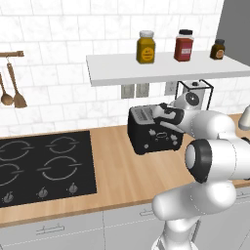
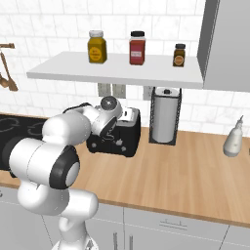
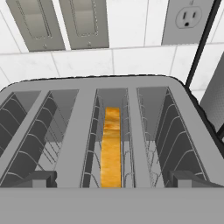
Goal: Start the toaster. Once the lever pops up, take the bread to the plate on the dining counter.
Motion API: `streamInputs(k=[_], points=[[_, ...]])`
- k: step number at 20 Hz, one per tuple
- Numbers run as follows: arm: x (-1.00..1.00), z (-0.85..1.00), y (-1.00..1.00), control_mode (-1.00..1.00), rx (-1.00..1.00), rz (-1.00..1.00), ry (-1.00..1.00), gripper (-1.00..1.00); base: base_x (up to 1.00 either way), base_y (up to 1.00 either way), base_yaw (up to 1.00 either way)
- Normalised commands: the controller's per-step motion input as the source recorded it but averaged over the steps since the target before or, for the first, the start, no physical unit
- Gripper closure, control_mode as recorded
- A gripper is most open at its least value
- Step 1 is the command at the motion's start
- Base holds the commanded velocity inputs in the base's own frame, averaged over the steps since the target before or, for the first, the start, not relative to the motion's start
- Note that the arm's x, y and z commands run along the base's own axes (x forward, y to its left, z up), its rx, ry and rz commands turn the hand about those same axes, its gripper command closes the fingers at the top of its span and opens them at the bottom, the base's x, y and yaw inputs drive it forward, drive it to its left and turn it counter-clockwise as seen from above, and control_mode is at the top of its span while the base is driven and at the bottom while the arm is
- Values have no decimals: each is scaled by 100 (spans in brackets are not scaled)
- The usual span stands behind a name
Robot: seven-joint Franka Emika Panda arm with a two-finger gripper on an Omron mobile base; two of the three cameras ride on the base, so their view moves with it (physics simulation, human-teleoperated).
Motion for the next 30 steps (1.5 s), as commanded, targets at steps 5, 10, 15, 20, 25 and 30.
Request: streamInputs(k=[5, 10, 15, 20, 25, 30], points=[[0, 0, 0, -100, 0, 0, 0, -100, 0, 0, 0], [0, 0, 0, -100, 0, 0, 0, -100, 0, 0, 0], [0, 0, 0, -100, 0, 0, 0, -100, 0, 0, 0], [0, 0, 0, -100, 0, 0, 0, -100, 0, 0, 0], [0, 0, 0, -100, 0, 0, 0, -100, 0, 0, 0], [0, 0, 0, -100, 0, 0, 0, -100, 0, 0, 0]])
